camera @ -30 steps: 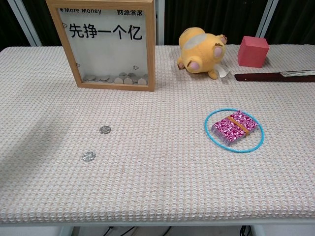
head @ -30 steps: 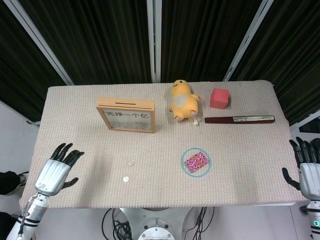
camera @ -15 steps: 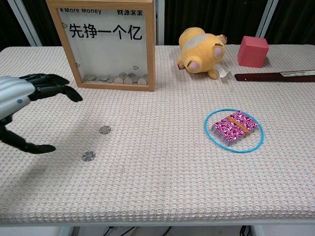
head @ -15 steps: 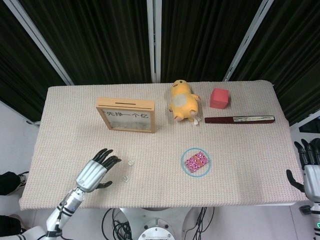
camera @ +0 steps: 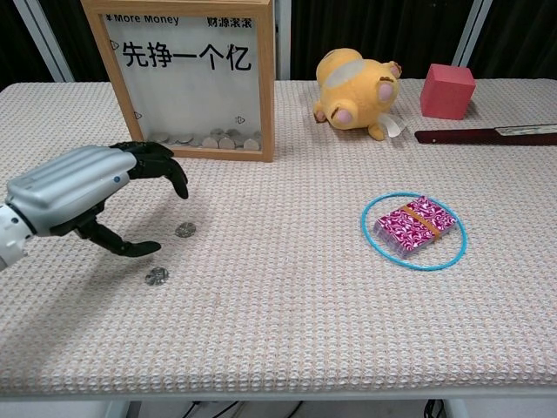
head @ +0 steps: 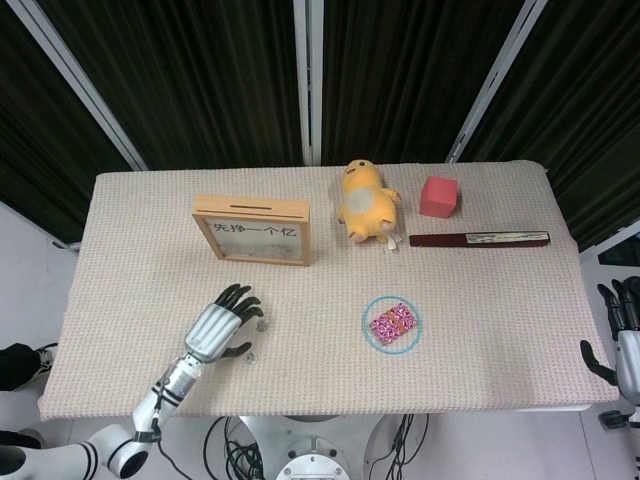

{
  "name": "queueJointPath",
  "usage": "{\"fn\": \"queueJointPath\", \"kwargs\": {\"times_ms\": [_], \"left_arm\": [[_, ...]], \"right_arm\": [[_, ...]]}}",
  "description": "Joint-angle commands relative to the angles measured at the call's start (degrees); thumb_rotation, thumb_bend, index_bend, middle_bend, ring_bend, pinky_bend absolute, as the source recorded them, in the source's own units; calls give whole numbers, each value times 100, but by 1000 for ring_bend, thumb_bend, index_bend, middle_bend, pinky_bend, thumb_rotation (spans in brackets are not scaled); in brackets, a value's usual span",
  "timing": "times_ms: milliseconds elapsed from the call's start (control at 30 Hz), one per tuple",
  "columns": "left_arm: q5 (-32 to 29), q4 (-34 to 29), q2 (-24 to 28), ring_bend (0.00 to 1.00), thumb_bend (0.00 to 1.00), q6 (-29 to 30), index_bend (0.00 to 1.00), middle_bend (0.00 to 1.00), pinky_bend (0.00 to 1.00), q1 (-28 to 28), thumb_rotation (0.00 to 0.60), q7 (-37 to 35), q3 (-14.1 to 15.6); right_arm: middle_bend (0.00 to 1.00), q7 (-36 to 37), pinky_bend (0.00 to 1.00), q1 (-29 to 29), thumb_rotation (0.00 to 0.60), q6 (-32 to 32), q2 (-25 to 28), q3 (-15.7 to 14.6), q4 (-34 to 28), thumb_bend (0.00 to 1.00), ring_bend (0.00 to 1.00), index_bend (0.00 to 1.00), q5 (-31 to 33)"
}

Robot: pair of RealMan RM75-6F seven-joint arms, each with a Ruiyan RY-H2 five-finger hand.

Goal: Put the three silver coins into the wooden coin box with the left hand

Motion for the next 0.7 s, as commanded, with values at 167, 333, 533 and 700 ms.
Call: {"fn": "queueJointPath", "kwargs": {"times_ms": [167,333,533,700], "left_arm": [[-80,186,-134,78,210,-103,356,221,98,-74,600,-154,-51],[-222,147,-124,78,209,-333,371,220,99,-119,600,-194,-53],[-381,31,-85,78,209,-579,385,216,132,-162,600,-23,-44],[-435,73,-130,78,209,-625,388,215,126,-172,600,-9,-52]], "right_arm": [[0,-26,0,30,600,-72,-9,20,-9,305,0,0,61],[0,-59,0,59,600,-131,-30,22,-14,306,0,0,85],[0,-49,0,45,600,-124,-23,27,-7,305,0,0,113],[0,-29,0,35,600,-144,-26,23,16,305,0,0,144]]}}
